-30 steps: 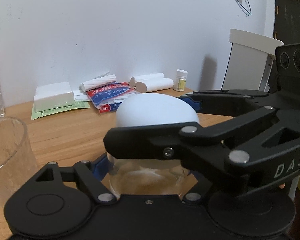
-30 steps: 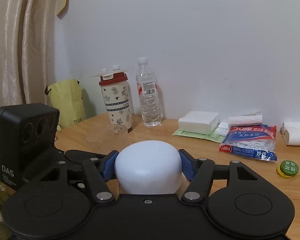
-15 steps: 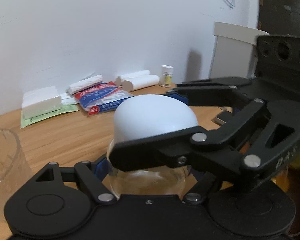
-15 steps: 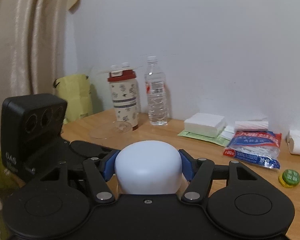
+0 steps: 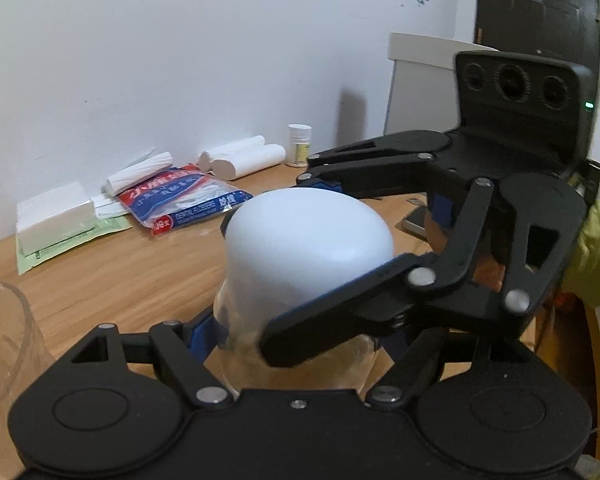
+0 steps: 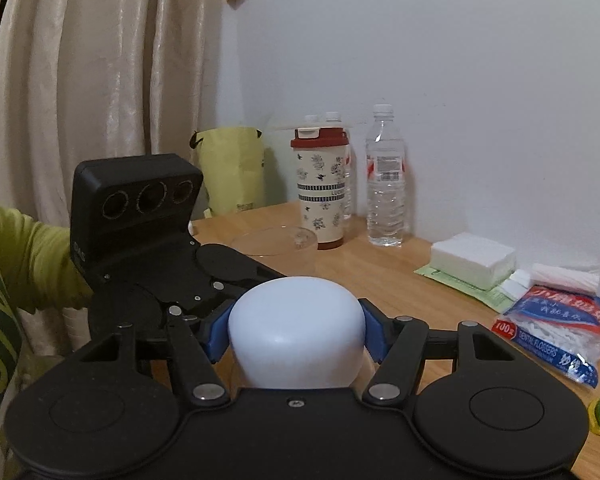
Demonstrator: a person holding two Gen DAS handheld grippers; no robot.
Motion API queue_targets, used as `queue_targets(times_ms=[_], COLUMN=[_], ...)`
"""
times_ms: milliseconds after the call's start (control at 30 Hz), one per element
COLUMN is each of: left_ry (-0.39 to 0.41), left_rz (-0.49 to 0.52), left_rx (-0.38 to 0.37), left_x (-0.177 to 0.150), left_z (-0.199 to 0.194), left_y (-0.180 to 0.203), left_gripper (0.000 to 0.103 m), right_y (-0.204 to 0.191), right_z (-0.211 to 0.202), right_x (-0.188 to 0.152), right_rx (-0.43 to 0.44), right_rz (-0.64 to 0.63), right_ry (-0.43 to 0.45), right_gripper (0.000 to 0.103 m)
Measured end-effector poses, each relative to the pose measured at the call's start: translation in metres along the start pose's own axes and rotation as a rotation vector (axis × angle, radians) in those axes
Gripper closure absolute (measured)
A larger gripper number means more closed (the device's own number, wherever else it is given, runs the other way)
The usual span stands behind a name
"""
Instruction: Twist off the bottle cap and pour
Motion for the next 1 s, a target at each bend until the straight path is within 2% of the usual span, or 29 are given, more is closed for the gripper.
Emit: queue_targets(times_ms=[100,267,367,767,1000], left_ry=[0.000,0.004,0.012,0.021,0.021], left_rz=[-0.021,-0.061,-0.081,-0.113,-0.069], left_rx=[0.039,0.088,0.112,0.182,0.187], left_x=[0.001,0.002,0.002,0.004,0.003], left_z=[0.000,-0.001,-0.002,-0.001,-0.001], left_y=[0.006,0.012,0.013,0.015,0.016], left_gripper=[0.023,0.023,0.023,0.024,0.025], right_y=[-0.005,-0.013,-0.021,-0.027,-0.027], right_z=[0.000,-0.003,-0.009,-0.017,-0.013], right_x=[0.000,-0.005,-0.005,-0.006,-0.004], right_rx=[-0.067,-0.247,-0.334,-0.438,-0.458], right_rz=[0.042,0.191,0.186,0.283,0.271], right_ry=[0.016,0.085,0.111,0.062,0.047], right_gripper=[0.032,0.026,0.026,0.034,0.034])
Point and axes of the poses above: each gripper's, at about its wrist camera, not at the fingertips, and z roughly the way its jaws point, y to its right, x to its top, the point moved 7 cm from there along z, roughly the way its jaws point, and after that the axes turned 8 degrees about -y, right-handed, at the moved point
